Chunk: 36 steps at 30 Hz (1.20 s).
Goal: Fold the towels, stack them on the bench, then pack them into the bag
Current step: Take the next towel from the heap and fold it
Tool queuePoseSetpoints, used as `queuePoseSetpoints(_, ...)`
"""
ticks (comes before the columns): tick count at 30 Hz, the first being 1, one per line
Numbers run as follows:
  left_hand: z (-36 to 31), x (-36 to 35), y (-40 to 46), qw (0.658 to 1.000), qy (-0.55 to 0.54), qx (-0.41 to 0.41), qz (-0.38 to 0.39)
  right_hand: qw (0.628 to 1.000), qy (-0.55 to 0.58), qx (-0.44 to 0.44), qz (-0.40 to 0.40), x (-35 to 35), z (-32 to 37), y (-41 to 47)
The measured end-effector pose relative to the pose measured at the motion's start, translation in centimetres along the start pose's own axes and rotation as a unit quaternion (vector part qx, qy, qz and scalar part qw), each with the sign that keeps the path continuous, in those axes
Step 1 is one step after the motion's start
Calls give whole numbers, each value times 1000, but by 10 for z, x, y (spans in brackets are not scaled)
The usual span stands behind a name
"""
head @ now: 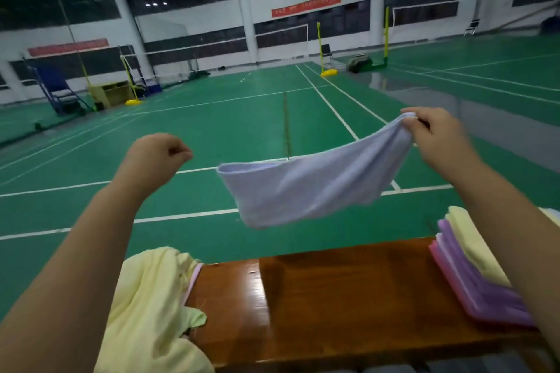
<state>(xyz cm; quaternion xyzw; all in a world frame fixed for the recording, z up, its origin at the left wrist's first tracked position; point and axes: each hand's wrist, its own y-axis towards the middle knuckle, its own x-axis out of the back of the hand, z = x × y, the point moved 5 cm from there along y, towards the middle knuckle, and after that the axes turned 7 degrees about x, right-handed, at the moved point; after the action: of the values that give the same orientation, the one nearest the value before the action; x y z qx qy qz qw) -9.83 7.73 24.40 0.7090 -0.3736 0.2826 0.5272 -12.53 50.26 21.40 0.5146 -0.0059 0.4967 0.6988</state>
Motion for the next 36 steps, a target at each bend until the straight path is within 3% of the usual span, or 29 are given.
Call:
queuePoseSetpoints(6,-25,-54,-35,978,-82,7,193,991,0,79,110,-22,34,4)
queuePoseSetpoints(9,-59,-109,-71,936,-113,-41,330,983,-1,81,163,-33,36,3)
queuePoseSetpoints(12,-103,-162,-114,902,-146,-80,398,985,15,64,159,-24,38,-2)
queuePoseSetpoints(17,-153,-253,-185,819,-218,-12,531,985,30,44,164,-1,30,-16)
queuePoseSetpoints(24,-193,-286,-208,794,-321,19,516,987,61,-6,150,18,9,-31)
queuePoseSetpoints(28,-197,-294,-206,856,-310,44,412,987,78,-7,139,20,11,-34)
queuePoseSetpoints(30,-194,-302,-207,860,-311,63,399,989,81,-11,123,23,10,-34)
queuePoseSetpoints(32,-193,-309,-211,842,-322,53,429,990,85,-22,107,26,8,-33)
queuePoseSetpoints(36,-215,-309,-226,752,-398,-7,525,992,86,-34,89,25,7,-32)
